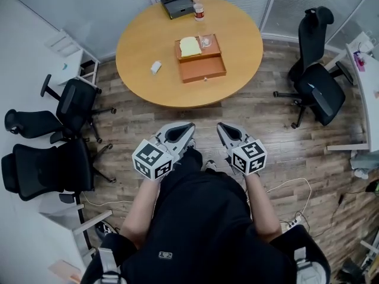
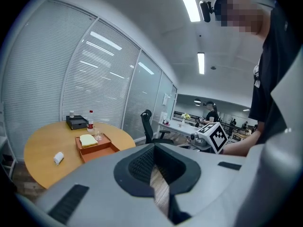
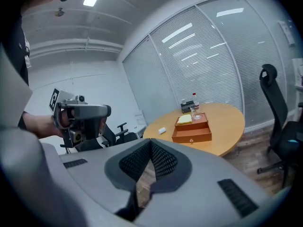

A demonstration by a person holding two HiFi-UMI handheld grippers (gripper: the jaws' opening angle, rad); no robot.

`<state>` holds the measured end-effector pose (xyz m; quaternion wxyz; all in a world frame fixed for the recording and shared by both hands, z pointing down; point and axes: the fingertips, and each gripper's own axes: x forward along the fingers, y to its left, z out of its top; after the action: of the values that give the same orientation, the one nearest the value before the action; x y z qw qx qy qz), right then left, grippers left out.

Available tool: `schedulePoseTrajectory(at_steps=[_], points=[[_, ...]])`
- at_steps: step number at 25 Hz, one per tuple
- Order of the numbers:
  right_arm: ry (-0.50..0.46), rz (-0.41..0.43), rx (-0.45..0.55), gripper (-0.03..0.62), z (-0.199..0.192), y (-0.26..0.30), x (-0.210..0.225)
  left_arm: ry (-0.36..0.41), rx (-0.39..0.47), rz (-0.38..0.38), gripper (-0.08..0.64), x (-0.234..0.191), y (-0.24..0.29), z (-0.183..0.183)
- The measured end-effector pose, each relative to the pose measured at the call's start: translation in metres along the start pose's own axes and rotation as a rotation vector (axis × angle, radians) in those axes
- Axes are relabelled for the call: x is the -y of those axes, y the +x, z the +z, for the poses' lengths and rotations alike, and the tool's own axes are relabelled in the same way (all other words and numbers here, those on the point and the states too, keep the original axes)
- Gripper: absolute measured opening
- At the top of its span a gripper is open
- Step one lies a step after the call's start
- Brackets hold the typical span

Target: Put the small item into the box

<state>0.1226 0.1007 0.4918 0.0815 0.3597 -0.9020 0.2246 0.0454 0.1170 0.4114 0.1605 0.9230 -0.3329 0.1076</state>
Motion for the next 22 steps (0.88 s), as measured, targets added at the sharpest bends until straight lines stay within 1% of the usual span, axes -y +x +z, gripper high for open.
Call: schedulePoseTrajectory(at_steps=[3, 9, 12, 17, 22], points=[[-0.002, 0.001, -0.018, 0.005, 0.005, 0.015, 0.001, -0.014, 0.001, -0.005, 0.006, -0.017, 0.001, 0.002], [-0.044, 0.022, -0.059, 0.005, 0.018, 0.058, 0.0, -0.037, 0.003, -0.004, 0.006, -0.061, 0.002, 0.006], [-0.061, 0.024, -0.08, 0.005, 0.024, 0.082, 0.001, -0.042, 0.001, -0.001, 0.006, -0.087, 0.001, 0.008], [-0.084, 0.025, -0.103, 0.005, 0.036, 0.125, 0.001, -0.073, 0.007, 0.002, 0.006, -0.131, -0.002, 0.009], [-0.123, 0.019, -0.135, 0.005, 0.043, 0.164, 0.0, -0.072, -0.019, -0.002, 0.006, -0.175, 0.001, 0.005]])
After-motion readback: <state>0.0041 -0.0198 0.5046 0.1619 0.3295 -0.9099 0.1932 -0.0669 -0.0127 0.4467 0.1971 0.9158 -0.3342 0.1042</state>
